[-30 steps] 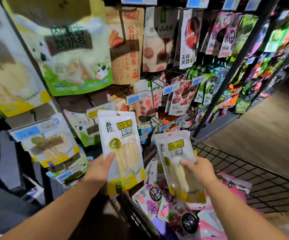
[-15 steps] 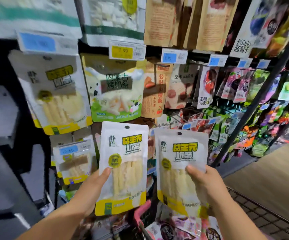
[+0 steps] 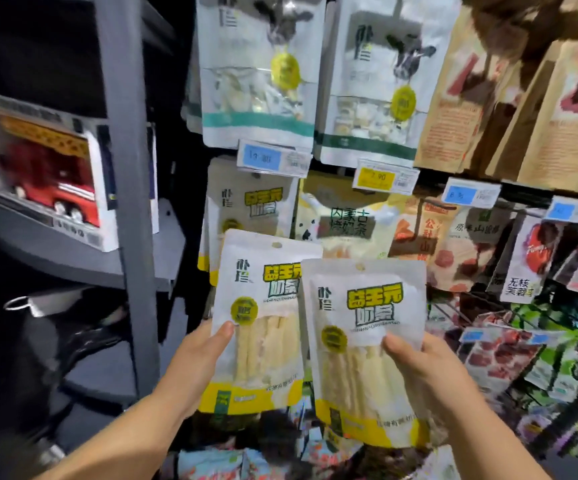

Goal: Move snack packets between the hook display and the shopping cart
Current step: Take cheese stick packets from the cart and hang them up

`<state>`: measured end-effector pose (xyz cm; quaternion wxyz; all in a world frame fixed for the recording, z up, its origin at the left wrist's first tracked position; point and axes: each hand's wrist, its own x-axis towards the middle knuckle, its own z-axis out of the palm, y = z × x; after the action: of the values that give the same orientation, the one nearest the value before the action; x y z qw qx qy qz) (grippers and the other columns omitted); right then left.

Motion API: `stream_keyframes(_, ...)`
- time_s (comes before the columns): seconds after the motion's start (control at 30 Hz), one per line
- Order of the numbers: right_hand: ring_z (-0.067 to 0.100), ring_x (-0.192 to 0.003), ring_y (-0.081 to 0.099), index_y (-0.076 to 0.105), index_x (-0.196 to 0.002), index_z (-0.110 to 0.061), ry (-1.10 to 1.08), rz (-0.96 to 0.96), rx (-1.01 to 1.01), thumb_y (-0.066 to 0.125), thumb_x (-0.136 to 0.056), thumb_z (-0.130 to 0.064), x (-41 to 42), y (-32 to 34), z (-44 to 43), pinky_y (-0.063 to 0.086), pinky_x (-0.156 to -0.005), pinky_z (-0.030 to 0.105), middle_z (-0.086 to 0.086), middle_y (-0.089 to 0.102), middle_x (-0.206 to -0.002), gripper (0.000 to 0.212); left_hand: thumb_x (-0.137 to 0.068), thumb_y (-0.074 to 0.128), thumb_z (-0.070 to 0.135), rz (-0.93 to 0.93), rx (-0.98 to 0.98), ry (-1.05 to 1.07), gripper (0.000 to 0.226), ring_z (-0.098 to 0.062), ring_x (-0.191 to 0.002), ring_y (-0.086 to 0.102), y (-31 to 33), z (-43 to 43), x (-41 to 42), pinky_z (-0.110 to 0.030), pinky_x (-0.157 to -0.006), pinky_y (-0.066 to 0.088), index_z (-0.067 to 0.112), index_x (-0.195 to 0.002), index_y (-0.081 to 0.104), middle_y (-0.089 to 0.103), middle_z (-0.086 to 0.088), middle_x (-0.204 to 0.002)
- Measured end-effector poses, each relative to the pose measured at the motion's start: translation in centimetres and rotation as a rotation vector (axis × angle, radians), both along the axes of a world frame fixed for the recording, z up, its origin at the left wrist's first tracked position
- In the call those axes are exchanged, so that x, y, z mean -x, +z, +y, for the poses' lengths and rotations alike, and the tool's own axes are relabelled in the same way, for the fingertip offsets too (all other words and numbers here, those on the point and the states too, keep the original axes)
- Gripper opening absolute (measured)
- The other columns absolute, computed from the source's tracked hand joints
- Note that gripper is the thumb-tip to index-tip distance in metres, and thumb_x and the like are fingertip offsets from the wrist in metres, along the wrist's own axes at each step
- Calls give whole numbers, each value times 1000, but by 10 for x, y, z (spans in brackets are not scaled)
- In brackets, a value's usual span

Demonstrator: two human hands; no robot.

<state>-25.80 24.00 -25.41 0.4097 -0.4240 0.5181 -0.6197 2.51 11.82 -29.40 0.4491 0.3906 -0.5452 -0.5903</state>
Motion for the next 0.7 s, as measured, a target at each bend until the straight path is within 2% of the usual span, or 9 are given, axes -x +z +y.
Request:
stream_keyframes(0.07,29,-97,67,66,-95,6,15,16,3,81,-72,-22,-6,9,-16,50,-87,40,13,73,-102,39,-98,49,26,34,4,57,23,-17,-115,60,8,-9,-6,-45,-107,39,25,-113,66,69,6,-115)
stream_keyframes(0.17,6,-60,61,63,-77,-6,22,110,24,74,-72,-16,-15,20,-33,46,-56,23,-6,67,-65,15,-98,51,17,104,1,122,19,-24,-111,63,20,-21,-12,-46,-105,42,18,-101,69,72,-2,-108)
stream_keyframes(0.27,3,-44,42,52,-60,-15,4,151,32,67,-89,-8,-18,24,-47,33,-48,22,-11,46,-49,33,-98,51,20,108,37,139,19,-19,-110,63,34,-28,-14,-40,-102,44,19,-103,68,71,1,-109)
stream_keyframes(0.37,16,-62,48,57,-77,-1,26,79,26,74,-84,-20,-20,32,-54,41,-58,22,5,52,-66,27,-98,51,22,127,50,148,18,-15,-110,62,43,-34,-13,-35,-99,45,22,-104,68,70,4,-109)
stream_keyframes(0.43,25,-81,48,57,-97,12,61,51,35,85,-68,-39,-24,39,-54,39,-76,37,14,53,-87,65,-97,52,25,127,57,152,17,-15,-111,61,47,-39,-11,-41,-105,42,23,-102,68,70,4,-109)
stream_keyframes(0.5,27,-87,45,55,-102,13,39,91,32,89,-54,-56,-24,42,-58,34,-78,44,14,51,-93,90,-97,52,25,141,59,152,16,-15,-111,61,50,-44,-8,-43,-105,42,25,-100,68,70,4,-109)
stream_keyframes(0.53,26,-85,45,57,-97,11,30,117,20,89,-50,-60,-23,43,-59,33,-77,43,13,51,-91,91,-98,51,24,154,55,152,17,-16,-110,62,52,-46,-6,-42,-104,43,25,-101,68,70,4,-109)
stream_keyframes(0.63,24,-74,46,67,-73,-12,11,159,9,87,-44,-63,-24,51,-63,34,-73,39,11,53,-77,62,-99,50,21,187,56,145,17,-16,-109,62,56,-52,-2,-38,-101,44,23,-101,67,70,3,-107)
stream_keyframes(0.7,24,-73,46,66,-73,-16,6,192,20,86,-42,-68,-23,50,-65,35,-72,39,11,52,-76,64,-98,50,20,201,68,140,17,-14,-108,62,56,-57,-1,-36,-100,44,23,-101,67,70,4,-107)
